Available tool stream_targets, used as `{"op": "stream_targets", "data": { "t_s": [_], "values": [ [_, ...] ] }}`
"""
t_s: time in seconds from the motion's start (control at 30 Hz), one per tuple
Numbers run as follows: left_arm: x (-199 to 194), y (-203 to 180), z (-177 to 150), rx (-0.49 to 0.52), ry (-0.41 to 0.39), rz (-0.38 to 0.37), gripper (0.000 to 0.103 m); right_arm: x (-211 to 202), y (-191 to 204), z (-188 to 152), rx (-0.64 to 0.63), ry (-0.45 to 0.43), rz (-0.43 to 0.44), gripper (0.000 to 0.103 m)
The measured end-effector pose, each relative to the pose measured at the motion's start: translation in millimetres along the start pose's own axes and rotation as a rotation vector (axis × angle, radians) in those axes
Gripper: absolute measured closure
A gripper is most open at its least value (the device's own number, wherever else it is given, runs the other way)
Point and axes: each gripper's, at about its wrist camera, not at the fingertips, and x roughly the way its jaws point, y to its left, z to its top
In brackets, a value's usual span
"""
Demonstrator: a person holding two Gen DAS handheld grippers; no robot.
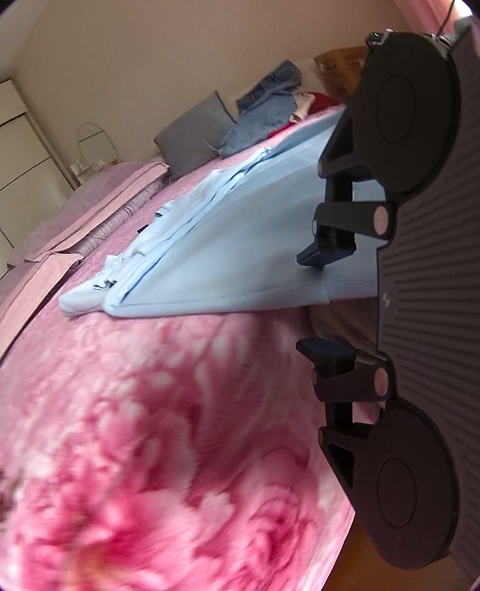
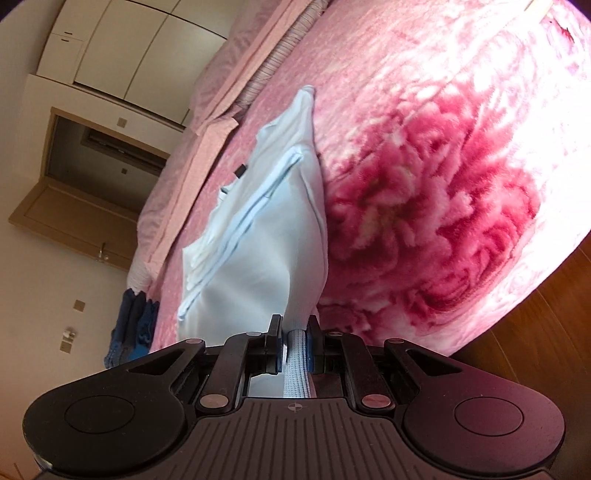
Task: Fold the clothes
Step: 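Fold the held hem over toward the collar with both grippers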
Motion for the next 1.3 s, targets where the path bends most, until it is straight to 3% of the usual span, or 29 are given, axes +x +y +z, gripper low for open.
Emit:
{"op": "stream_targets", "data": {
  "t_s": [0.07,0.13,0.17,0.4,0.67,0.87,0.97,1.13,1.3],
  "values": [
    [5.4,4.7,-0.5,-0.034,-0.018,-0.051,0.066,1.5,-3.5,0.9,0.009,0.008,-0.010,0.094],
    [12.1,6.7,3.0,-0.051,-0.015,-0.086,0.075,4.3,-7.1,2.1,0.017,0.017,-0.019,0.094],
    [14.9,6.6,5.6,-0.050,-0.005,-0.101,0.097,4.1,-6.3,2.1,0.016,0.017,-0.019,0.094],
    [-6.1,-18.4,19.2,0.056,-0.020,-0.132,0.100,-3.8,9.1,0.1,-0.008,-0.006,0.004,0.094],
    [-67.0,-37.0,9.8,0.056,-0.090,-0.158,0.100,-42.4,29.6,-10.7,-0.022,-0.025,0.062,0.095],
    [-88.0,-35.4,-20.4,-0.020,-0.044,-0.135,0.100,-67.4,33.1,-31.2,-0.008,0.017,0.078,0.095],
    [-81.8,-36.6,-9.8,-0.055,-0.035,-0.138,0.100,-65.6,32.7,-32.4,0.002,0.052,0.050,0.094],
    [-63.8,-54.4,47.0,-0.044,-0.077,-0.193,0.099,-49.1,54.1,10.8,-0.016,0.041,0.096,0.094],
    [-13.9,-46.4,107.6,-0.111,-0.109,-0.135,0.096,-8.9,83.1,92.8,-0.038,-0.024,0.136,0.094]
  ]
}}
